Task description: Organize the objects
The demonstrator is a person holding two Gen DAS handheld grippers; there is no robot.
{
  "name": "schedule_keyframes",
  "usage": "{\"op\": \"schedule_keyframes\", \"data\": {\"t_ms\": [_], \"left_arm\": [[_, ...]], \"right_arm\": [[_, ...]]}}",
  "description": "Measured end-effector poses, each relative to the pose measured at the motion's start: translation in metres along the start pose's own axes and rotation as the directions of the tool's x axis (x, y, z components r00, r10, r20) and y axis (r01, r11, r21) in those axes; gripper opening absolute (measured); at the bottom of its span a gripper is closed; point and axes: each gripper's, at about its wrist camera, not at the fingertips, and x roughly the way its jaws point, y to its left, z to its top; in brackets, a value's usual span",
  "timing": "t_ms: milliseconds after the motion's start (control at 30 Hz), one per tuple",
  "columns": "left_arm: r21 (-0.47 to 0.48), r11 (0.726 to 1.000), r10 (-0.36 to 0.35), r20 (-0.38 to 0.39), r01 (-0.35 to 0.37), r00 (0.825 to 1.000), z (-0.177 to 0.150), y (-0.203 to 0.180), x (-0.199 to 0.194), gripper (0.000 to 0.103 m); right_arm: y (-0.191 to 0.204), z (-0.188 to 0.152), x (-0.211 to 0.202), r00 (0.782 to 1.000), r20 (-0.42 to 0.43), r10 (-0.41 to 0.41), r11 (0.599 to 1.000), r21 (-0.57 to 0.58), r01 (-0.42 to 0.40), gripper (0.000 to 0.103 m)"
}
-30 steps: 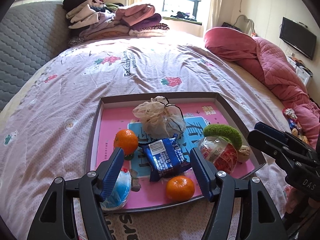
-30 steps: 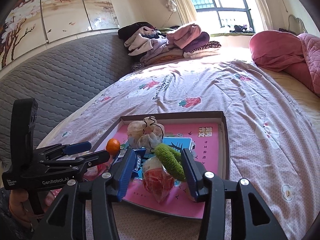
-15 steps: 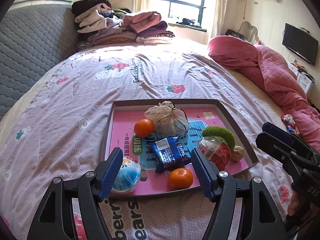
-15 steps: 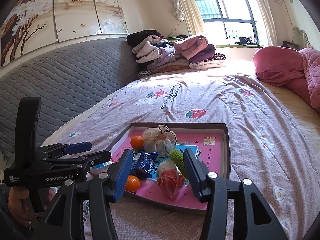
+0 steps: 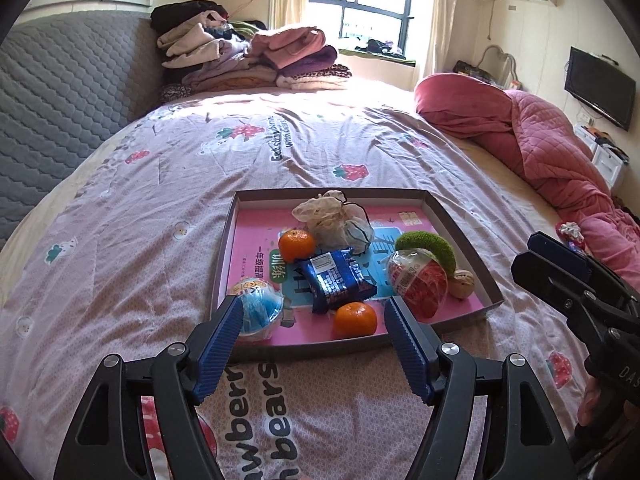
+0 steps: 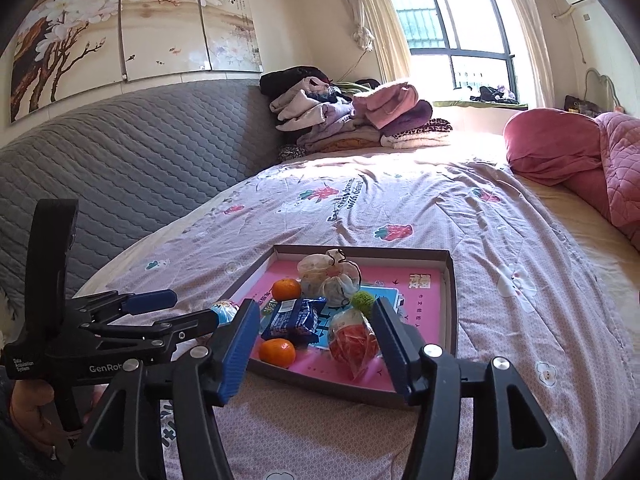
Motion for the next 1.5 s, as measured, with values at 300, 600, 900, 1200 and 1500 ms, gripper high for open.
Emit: {"op": "schedule_keyframes", "data": {"t_ms": [300,600,900,1200,1500], "left_arm": [[0.003,1.0,0.012,0.0,-0.012,1.0,-0.007,-0.004,-0.013,0.074],[0.008,1.0,0.018,0.001,-0.018,1.0,-0.016,-0.006,-0.025,0.074],[0.004,1.0,0.028,0.0,-0.028,1.0,-0.03,-0.007,-0.03,0.074],[0.008,0.999,0.037,-0.012,-0.037,0.999,-0.044,-0.009,-0.03,0.074],[-0.002,0.999,0.052,-0.026,-0.052,0.998,-0.057,-0.006,-0.028,0.074]], "right_arm": [[0.01,-0.002,-0.006,1.0,-0.001,-0.022,1.0,-0.013,0.022,0.058],[0.015,-0.012,-0.013,0.999,-0.021,-0.05,0.999,-0.014,0.049,0.058],[0.02,-0.02,-0.022,0.997,-0.036,-0.066,0.998,-0.009,0.065,0.058],[0.027,-0.031,-0.024,0.993,-0.067,-0.099,0.995,-0.021,0.098,0.058],[0.027,-0.04,-0.024,0.989,-0.086,-0.117,0.993,-0.018,0.115,0.058]]}}
